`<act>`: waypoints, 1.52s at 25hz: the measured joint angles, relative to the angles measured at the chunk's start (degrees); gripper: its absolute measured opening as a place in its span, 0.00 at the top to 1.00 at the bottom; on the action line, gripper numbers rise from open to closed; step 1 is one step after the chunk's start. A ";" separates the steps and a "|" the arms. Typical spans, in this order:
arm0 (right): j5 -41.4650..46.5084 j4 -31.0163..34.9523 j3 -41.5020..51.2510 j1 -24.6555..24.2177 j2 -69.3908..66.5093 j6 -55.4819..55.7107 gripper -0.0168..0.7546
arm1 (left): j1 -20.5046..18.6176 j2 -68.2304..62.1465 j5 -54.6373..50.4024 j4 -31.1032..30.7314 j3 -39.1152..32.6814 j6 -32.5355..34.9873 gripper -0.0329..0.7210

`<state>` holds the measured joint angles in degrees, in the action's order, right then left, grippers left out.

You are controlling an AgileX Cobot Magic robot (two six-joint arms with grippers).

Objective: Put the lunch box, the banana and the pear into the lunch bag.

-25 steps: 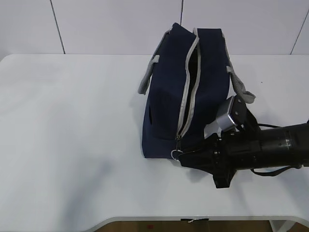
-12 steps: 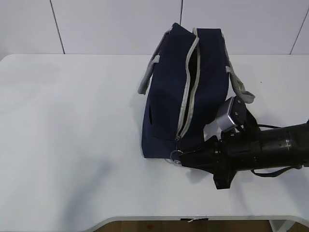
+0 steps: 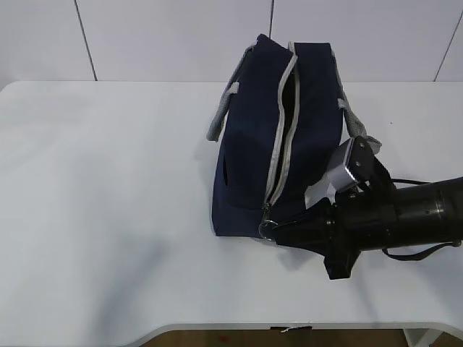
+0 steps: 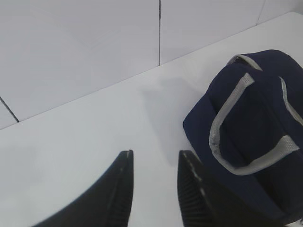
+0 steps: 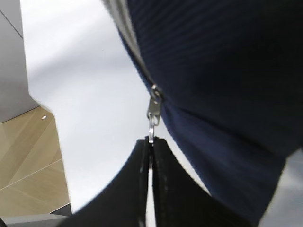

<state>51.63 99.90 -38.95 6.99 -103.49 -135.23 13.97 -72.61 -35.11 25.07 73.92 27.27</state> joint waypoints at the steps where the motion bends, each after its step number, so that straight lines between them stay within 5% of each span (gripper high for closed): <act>1: -0.41 -0.04 0.00 0.00 0.47 0.27 0.97 | 0.00 0.00 0.00 0.00 0.00 0.00 0.64; 38: -4.46 -3.97 0.00 0.00 17.67 6.09 0.97 | 0.00 -0.82 0.64 0.10 0.00 0.00 0.64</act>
<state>47.17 95.92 -38.95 6.99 -85.82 -129.14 13.97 -73.42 -34.47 25.17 73.92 27.27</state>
